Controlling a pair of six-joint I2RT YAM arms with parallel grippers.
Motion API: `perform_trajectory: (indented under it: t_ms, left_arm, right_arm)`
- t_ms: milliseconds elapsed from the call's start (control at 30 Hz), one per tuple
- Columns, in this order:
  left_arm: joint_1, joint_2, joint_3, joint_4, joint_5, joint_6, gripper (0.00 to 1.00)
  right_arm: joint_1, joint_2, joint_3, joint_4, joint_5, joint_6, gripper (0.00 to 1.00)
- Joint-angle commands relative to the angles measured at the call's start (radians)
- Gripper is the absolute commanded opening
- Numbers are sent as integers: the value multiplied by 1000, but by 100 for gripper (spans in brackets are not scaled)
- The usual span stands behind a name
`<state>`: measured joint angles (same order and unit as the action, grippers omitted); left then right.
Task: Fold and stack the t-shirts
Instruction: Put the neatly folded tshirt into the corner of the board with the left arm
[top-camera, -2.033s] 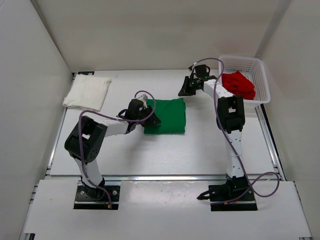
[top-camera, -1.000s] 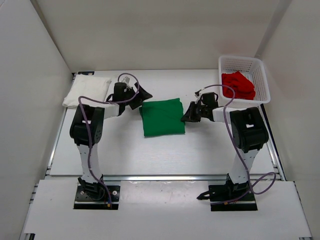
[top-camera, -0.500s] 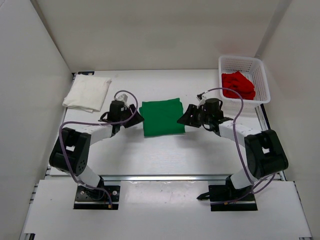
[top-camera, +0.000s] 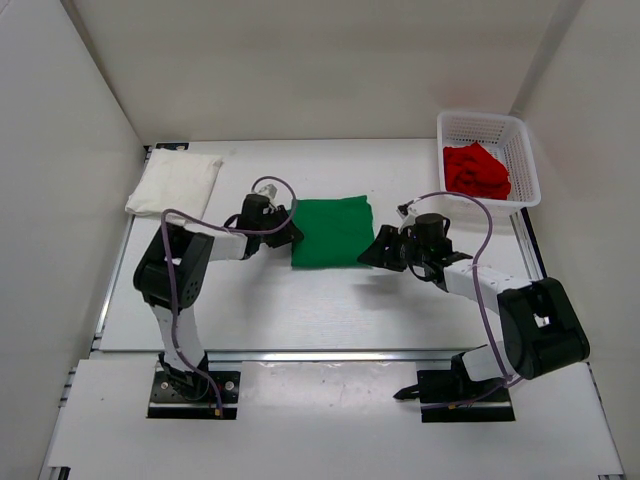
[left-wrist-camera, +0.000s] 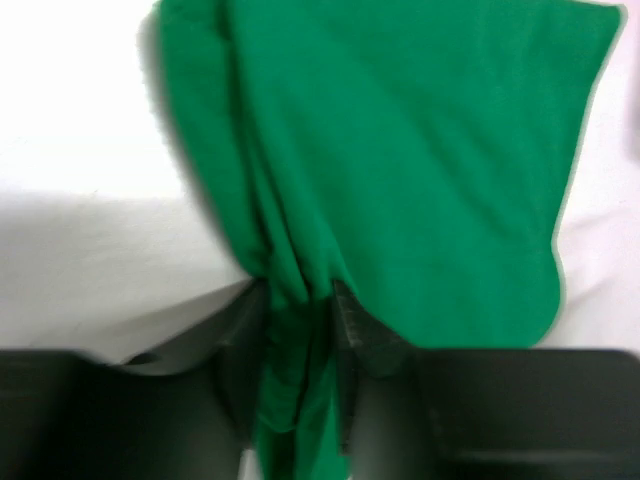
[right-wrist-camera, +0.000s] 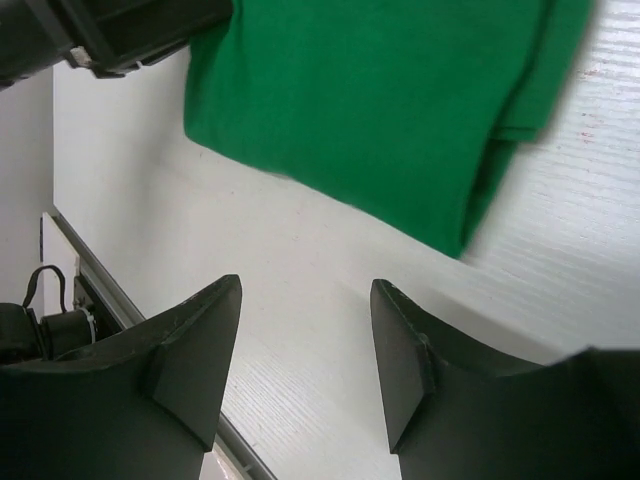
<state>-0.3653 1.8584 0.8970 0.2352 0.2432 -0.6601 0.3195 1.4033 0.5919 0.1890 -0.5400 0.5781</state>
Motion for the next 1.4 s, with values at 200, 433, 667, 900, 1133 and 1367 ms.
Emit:
perform_trajectory:
  t_ms: [200,433,667,900,1133,1367]
  left_arm:
    - [-54,82,214,-75,-21,13,0]
    - [84,80,586,-290,25,96,0]
    - [363,56,800,-416,74,131,0]
    - [684,13,522,-248,102,1,52]
    - [847,-88,214,-112,121,-128,99]
    - [708,-310,30,-88,-14,-70,99]
  right_arm:
    - [-10,-39,-3,92,-21,9,52]
    - [-19,-56,-21,101,-21,17,51]
    - [-22,17,16,86,-51,5,51]
    - [13,62,52,73,-66,-15,52]
    - [39,71,26,90,-61,-21,53]
    - [72,27,32,14,86,-55,78]
